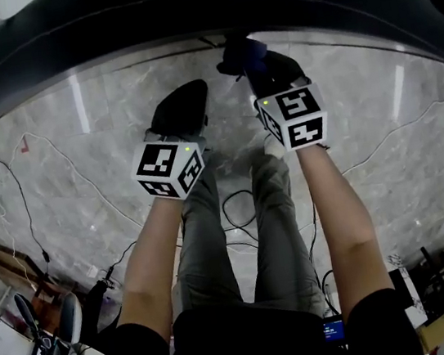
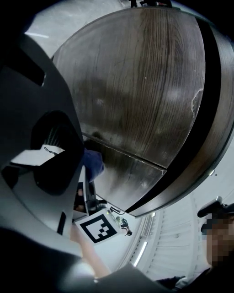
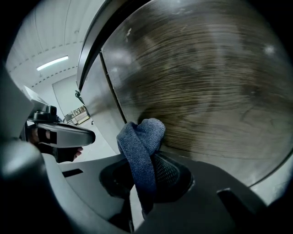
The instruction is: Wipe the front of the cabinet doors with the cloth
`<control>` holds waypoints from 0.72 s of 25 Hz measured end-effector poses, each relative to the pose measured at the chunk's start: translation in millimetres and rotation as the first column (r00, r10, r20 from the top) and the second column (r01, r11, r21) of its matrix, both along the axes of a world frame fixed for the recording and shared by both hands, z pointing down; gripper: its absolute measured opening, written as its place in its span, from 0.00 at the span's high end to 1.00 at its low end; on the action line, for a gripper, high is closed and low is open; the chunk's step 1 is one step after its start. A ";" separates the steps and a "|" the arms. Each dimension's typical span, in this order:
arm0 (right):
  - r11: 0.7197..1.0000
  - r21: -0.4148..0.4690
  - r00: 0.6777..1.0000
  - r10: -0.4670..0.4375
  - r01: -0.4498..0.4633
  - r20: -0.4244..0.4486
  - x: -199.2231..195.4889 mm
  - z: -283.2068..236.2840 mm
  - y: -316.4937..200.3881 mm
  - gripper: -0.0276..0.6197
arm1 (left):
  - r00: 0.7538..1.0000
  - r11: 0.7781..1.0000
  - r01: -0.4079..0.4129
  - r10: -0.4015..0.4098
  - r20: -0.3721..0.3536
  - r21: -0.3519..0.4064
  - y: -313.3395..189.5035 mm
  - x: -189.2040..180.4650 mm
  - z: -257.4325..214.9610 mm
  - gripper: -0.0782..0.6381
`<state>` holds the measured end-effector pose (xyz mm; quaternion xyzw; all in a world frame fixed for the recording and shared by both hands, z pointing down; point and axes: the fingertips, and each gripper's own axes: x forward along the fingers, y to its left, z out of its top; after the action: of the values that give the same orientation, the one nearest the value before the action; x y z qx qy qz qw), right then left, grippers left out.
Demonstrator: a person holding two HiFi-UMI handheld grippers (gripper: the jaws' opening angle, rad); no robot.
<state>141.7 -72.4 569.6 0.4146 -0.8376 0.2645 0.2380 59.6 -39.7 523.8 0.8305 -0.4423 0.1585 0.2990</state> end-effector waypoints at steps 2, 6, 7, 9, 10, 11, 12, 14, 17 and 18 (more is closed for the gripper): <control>1.000 0.004 1.000 -0.001 0.001 -0.006 10.1 -0.9 0.5 0.85 | 1.000 1.000 -0.014 0.014 -0.001 0.001 -2.4 10.7 -1.2 0.88; 1.000 0.005 1.000 0.025 -0.025 -0.012 37.6 -1.2 1.1 0.85 | 0.999 0.999 -0.049 0.049 -0.008 0.002 -5.2 36.6 -2.8 0.88; 0.999 0.005 0.999 0.035 -0.035 -0.013 45.2 -1.0 1.3 0.85 | 0.998 0.998 -0.059 0.059 -0.010 0.002 -5.6 43.5 -3.3 0.88; 0.998 0.006 0.998 0.055 -0.055 -0.015 61.0 -0.9 2.2 0.85 | 0.997 0.997 -0.078 0.078 -0.013 0.005 -6.3 57.2 -4.7 0.88; 0.998 0.007 0.998 0.065 -0.065 -0.015 69.5 -1.2 3.0 0.85 | 0.996 0.996 -0.087 0.087 -0.015 0.006 -6.4 64.5 -5.6 0.88; 0.997 0.008 0.997 0.075 -0.075 -0.017 78.5 -1.6 3.9 0.85 | 0.995 0.995 -0.096 0.096 -0.016 0.007 -6.2 72.3 -6.5 0.88; 0.996 0.009 0.996 0.085 -0.085 -0.019 87.9 -1.9 4.7 0.85 | 0.994 0.994 -0.105 0.105 -0.017 0.009 -6.1 80.5 -7.3 0.88; 0.994 0.011 0.994 0.107 -0.107 -0.025 106.4 -1.9 5.7 0.85 | 0.992 0.992 -0.123 0.124 -0.020 0.011 -5.8 96.5 -8.3 0.88; 0.991 0.013 0.990 0.136 -0.136 -0.030 129.7 -1.0 6.8 0.85 | 0.988 0.989 -0.149 0.150 -0.023 0.013 -5.1 116.7 -8.1 0.88; 0.989 0.013 0.989 0.145 -0.144 -0.028 136.9 -0.9 7.1 0.85 | 0.987 0.987 -0.157 0.158 -0.024 0.013 -4.9 123.1 -7.8 0.88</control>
<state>278.7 -65.3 568.7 0.4793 -0.8033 0.2703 0.2279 182.7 -44.6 515.9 0.8664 -0.3725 0.1690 0.2864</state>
